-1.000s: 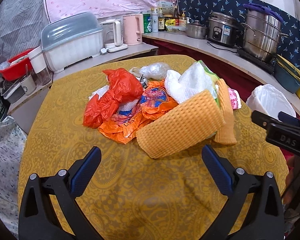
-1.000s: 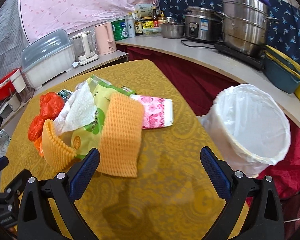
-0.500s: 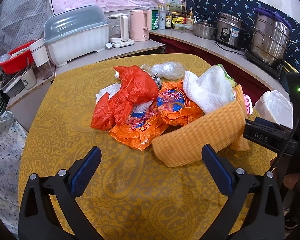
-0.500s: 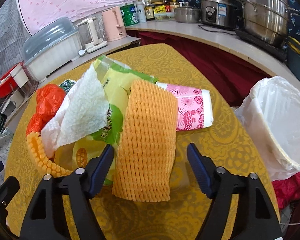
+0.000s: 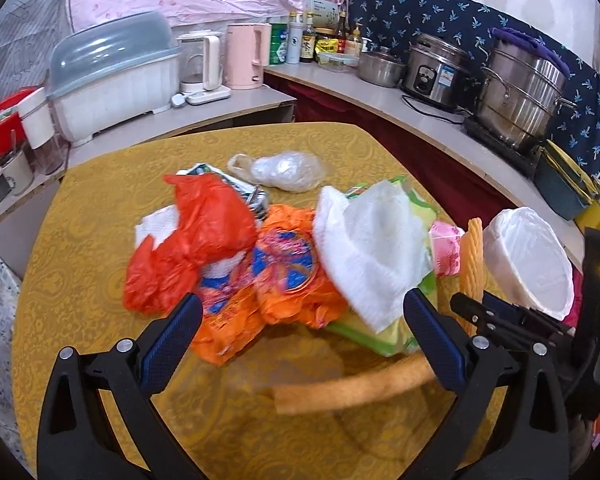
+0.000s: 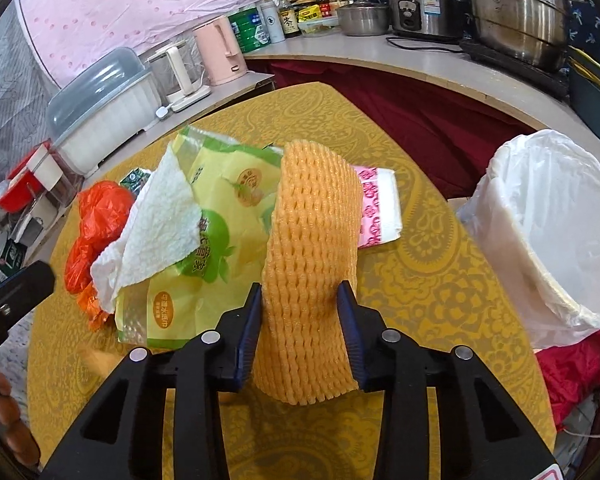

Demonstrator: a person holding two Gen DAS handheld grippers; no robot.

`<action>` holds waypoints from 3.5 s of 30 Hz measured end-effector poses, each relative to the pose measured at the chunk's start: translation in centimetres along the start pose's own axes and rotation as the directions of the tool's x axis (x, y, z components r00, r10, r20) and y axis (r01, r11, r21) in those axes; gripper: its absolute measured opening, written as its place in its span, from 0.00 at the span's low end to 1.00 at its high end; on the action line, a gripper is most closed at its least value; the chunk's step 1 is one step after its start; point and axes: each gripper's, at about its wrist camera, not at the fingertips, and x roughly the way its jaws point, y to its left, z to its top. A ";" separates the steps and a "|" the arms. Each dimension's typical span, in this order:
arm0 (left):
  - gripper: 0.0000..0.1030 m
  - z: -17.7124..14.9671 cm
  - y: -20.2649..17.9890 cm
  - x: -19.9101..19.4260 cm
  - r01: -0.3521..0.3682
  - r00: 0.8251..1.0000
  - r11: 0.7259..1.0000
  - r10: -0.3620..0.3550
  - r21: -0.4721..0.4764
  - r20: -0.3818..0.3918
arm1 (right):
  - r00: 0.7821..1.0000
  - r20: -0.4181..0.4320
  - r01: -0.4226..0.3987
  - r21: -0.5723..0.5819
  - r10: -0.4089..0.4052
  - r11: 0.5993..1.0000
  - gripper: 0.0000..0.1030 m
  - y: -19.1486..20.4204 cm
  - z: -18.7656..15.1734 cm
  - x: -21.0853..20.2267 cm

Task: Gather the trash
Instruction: 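Grasp the orange mesh fruit sleeve with the right gripper, then grasp the white tissue with the left gripper while the right gripper holds the mesh sleeve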

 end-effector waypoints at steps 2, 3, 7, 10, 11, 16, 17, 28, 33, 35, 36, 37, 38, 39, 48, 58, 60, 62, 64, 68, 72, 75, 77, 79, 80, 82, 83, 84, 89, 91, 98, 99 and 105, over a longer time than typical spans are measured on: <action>0.93 0.3 -0.7 1.1 0.019 1.000 1.000 -0.019 0.000 -0.016 | 1.000 0.005 0.009 0.008 -0.009 1.000 0.35 -0.5 0.3 -0.3; 0.93 0.5 -1.0 1.6 0.028 0.999 1.000 -0.028 -0.001 -0.020 | 1.000 0.008 0.014 0.014 -0.014 1.000 0.35 -0.8 0.4 -0.5; 0.92 0.8 -2.2 3.2 0.059 0.997 0.998 -0.058 0.008 -0.041 | 1.000 0.008 0.025 0.025 -0.025 0.999 0.35 -1.7 0.7 -0.7; 0.81 1.0 -2.9 4.2 0.076 0.995 0.997 -0.074 0.027 -0.060 | 1.000 0.004 0.027 0.035 -0.027 0.999 0.35 -2.2 0.8 -0.6; 0.78 0.9 -3.2 4.6 0.084 0.994 0.996 -0.081 0.033 -0.070 | 1.000 0.003 0.028 0.039 -0.028 0.999 0.35 -2.3 0.9 -0.6; 0.39 0.7 -3.4 5.1 0.129 0.986 0.991 -0.125 0.027 -0.106 | 1.000 -0.001 0.029 0.045 -0.029 0.999 0.36 -2.5 0.9 -0.4; 0.35 0.7 -3.3 4.9 0.134 0.986 0.991 -0.131 0.022 -0.104 | 1.000 -0.001 0.028 0.046 -0.028 0.999 0.36 -2.5 0.9 -0.4; 0.11 0.7 -2.4 1.4 0.180 0.982 0.984 -0.179 0.004 -0.066 | 1.000 0.022 0.017 0.049 -0.019 0.999 0.38 -2.6 0.8 -1.6; 0.05 0.5 -2.0 -0.2 0.163 0.986 0.987 -0.163 0.010 -0.041 | 0.999 0.042 0.008 0.040 -0.010 0.999 0.38 -2.1 0.6 -2.9; 0.05 0.4 -1.9 -0.5 0.162 0.986 0.987 -0.161 0.009 -0.044 | 0.999 0.049 0.006 0.039 -0.008 0.999 0.38 -2.1 0.6 -3.3; 0.05 0.2 -1.9 -0.6 0.161 0.986 0.987 -0.161 0.008 -0.047 | 0.999 0.054 0.006 0.039 -0.008 0.999 0.38 -2.1 0.5 -3.6; 0.06 0.1 -1.8 -0.5 0.160 0.986 0.987 -0.160 0.008 -0.052 | 0.998 0.058 0.006 0.040 -0.008 0.999 0.38 -2.1 0.5 -3.8; 0.08 -0.1 -1.7 -0.4 0.147 0.987 0.989 -0.147 0.006 -0.059 | 0.998 0.059 0.005 0.040 -0.008 0.999 0.38 -2.1 0.5 -3.9; 0.23 -0.3 -1.6 -0.3 0.133 0.989 0.991 -0.132 0.004 -0.066 | 0.998 0.062 0.004 0.040 -0.007 0.999 0.38 -2.1 0.4 -4.1; 0.50 -0.4 -1.4 1.9 0.096 0.993 0.995 -0.096 -0.007 -0.071 | 0.999 0.050 0.001 0.048 -0.003 0.999 0.38 -2.4 0.1 -3.8; 0.06 -0.1 -1.0 3.1 0.175 0.978 0.983 -0.180 -0.056 -0.102 | 0.999 0.042 0.007 0.061 -0.010 0.998 0.38 -3.0 0.6 -3.0; 0.06 0.1 -1.2 2.3 0.187 0.977 0.981 -0.191 -0.047 -0.091 | 0.999 0.044 0.006 0.065 -0.009 0.998 0.38 -3.0 0.6 -3.1; 0.06 0.2 -1.4 1.2 0.198 0.977 0.979 -0.200 -0.044 -0.072 | 0.999 0.048 0.005 0.065 -0.008 0.998 0.38 -2.9 0.7 -3.2; 0.06 0.4 -1.4 0.1 0.204 0.977 0.978 -0.206 -0.041 -0.049 | 0.998 0.055 0.002 0.062 -0.005 0.998 0.38 -2.8 0.7 -3.6; 0.06 0.8 -1.5 -1.4 0.238 0.971 0.970 -0.239 -0.044 -0.019 | 0.998 0.064 -0.007 0.058 0.003 0.998 0.38 -2.5 0.5 -4.3; 0.06 0.1 -1.7 -1.2 0.219 0.974 0.975 -0.221 -0.042 -0.051 | 0.996 0.085 -0.035 0.044 0.031 0.998 0.38 -1.6 0.3 -5.7; 0.06 -0.9 -1.8 -1.0 0.215 0.973 0.976 -0.218 -0.042 -0.078 | 0.993 0.099 -0.063 0.030 0.060 0.998 0.39 -0.7 0.3 -6.7; 0.06 -1.6 -1.7 -0.9 0.212 0.972 0.976 -0.215 -0.043 -0.095 | 0.991 0.094 -0.094 0.013 0.093 0.995 0.39 0.2 0.1 -6.9; 0.06 -2.2 -1.7 -0.7 0.209 0.971 0.977 -0.213 -0.048 -0.107 | 0.991 0.077 -0.109 -0.001 0.109 0.994 0.39 1.1 -0.2 -6.4; 0.06 -2.3 -1.7 -0.8 0.210 0.971 0.977 -0.214 -0.050 -0.110 | 0.990 0.059 -0.128 -0.004 0.128 0.992 0.39 1.5 -0.4 -5.8; 0.06 -2.5 -1.6 -0.8 0.209 0.971 0.977 -0.213 -0.052 -0.111 | 0.988 0.019 -0.155 -0.011 0.155 0.988 0.39 2.4 -1.1 -4.3; 0.06 -2.5 -1.5 -1.0 0.209 0.971 0.977 -0.213 -0.052 -0.110 | 0.989 0.003 -0.151 -0.021 0.151 0.988 0.39 2.8 -1.4 -3.7; 0.06 -2.4 -1.5 -1.2 0.209 0.971 0.976 -0.214 -0.053 -0.107 | 0.990 -0.016 -0.141 -0.033 0.140 0.989 0.39 3.3 -1.8 -2.8; 0.06 -2.0 -1.0 -2.3 0.206 0.975 0.977 -0.210 -0.057 -0.078 | 0.991 -0.084 -0.107 -0.052 0.102 0.993 0.38 4.2 -3.2 0.3; 0.06 -1.7 -0.6 -3.1 0.205 0.976 0.977 -0.209 -0.063 -0.057 | 0.991 -0.095 -0.101 -0.061 0.095 0.993 0.36 4.4 -3.6 0.9; 0.06 -0.3 0.0 -5.6 0.206 0.979 0.976 -0.205 -0.066 0.010 | 0.992 -0.096 -0.094 -0.071 0.087 0.993 0.25 4.3 -3.9 0.7; 0.05 0.0 -0.1 -5.9 0.211 0.978 0.975 -0.210 -0.065 0.018 | 0.993 -0.082 -0.090 -0.076 0.084 0.993 0.21 4.3 -3.8 0.1; 0.04 2.1 -0.8 -7.2 0.225 0.973 0.973 -0.221 -0.047 0.070 | 0.997 -0.019 -0.081 -0.070 0.080 0.994 0.19 3.0 -2.7 -2.9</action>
